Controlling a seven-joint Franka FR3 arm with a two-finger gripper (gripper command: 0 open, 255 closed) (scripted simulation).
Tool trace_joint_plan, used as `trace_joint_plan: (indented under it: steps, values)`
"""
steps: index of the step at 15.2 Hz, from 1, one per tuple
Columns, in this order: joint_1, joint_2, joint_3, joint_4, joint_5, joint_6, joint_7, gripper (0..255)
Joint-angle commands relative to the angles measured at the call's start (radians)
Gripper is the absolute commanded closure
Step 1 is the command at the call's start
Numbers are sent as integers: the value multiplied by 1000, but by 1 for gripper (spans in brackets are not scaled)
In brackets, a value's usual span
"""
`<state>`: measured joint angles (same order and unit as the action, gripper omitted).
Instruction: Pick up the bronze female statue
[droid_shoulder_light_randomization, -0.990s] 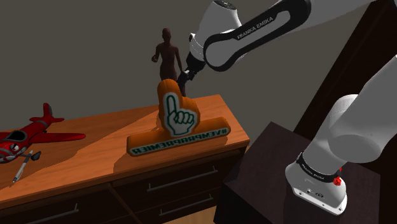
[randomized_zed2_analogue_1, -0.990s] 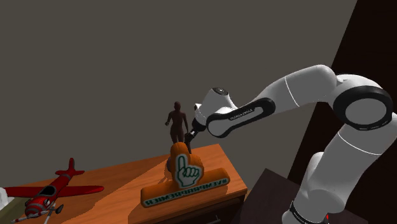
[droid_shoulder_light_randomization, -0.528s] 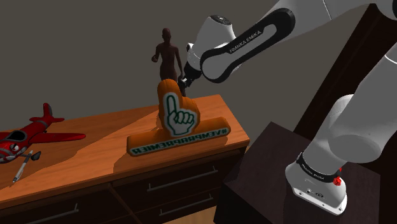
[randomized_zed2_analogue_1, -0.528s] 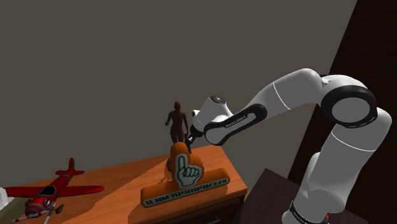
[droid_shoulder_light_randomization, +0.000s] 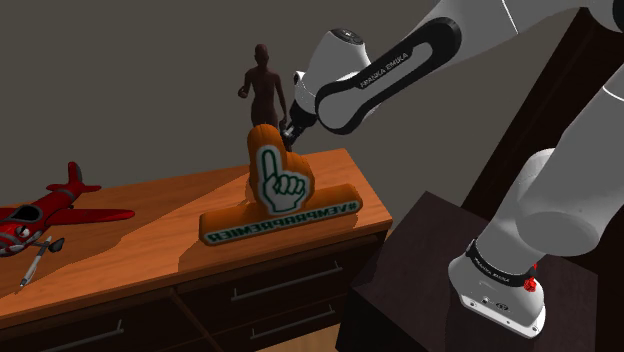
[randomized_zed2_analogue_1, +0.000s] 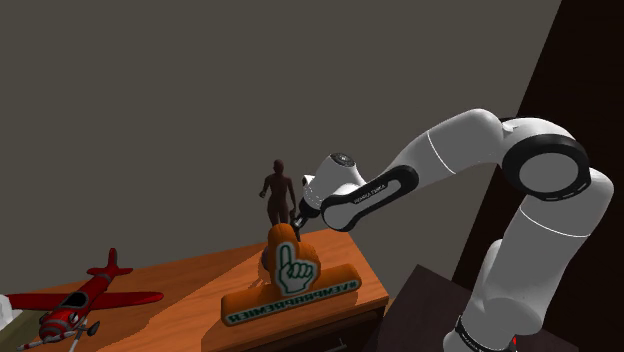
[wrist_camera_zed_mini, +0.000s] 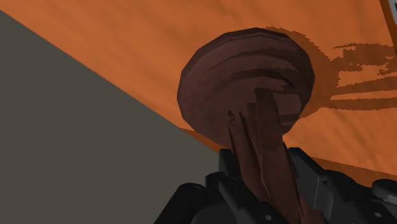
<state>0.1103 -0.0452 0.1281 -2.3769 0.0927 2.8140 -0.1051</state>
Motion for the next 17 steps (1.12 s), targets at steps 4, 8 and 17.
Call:
trace_joint_plan:
  steps: [4,8,17]
  values:
    - [0,3,0,3,-1,-1,1,255]
    - [-1,-31,-1,24,-1,-57,3,255]
    - [-3,-95,-4,85,-3,-182,8,255]
